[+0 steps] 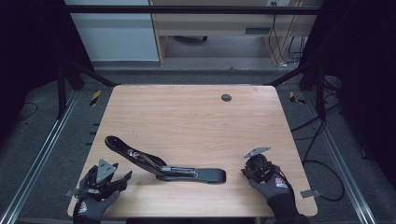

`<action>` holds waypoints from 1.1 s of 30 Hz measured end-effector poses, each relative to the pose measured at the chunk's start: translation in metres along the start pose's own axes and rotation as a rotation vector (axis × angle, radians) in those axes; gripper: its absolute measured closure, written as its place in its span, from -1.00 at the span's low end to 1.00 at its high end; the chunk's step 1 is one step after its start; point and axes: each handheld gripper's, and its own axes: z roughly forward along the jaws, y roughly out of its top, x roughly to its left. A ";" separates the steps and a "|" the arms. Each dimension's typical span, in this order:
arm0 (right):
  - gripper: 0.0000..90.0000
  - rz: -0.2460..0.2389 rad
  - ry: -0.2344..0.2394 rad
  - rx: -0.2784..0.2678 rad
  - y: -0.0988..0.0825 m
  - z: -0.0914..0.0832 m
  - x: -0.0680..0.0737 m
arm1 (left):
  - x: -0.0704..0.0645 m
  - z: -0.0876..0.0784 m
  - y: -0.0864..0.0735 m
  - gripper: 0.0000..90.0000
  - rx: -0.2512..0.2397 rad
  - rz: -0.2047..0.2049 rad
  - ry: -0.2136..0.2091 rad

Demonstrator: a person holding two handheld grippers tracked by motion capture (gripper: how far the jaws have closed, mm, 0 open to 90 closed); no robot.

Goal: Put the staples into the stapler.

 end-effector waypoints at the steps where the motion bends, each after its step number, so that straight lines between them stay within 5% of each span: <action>1: 0.73 -0.009 0.000 0.001 0.000 0.000 -0.001 | 0.000 0.000 0.000 -0.15 -0.002 -0.001 0.001; 17: 0.74 -0.015 0.031 -0.032 0.004 -0.009 0.002 | -0.001 0.000 0.000 -0.15 0.003 0.005 0.004; 26: 0.74 -0.141 0.094 -0.098 0.015 -0.020 0.014 | -0.001 0.000 0.000 -0.15 0.002 0.005 0.005; 33: 0.75 -0.169 0.130 -0.138 0.025 -0.030 0.024 | -0.001 0.000 0.000 -0.15 0.002 0.005 0.004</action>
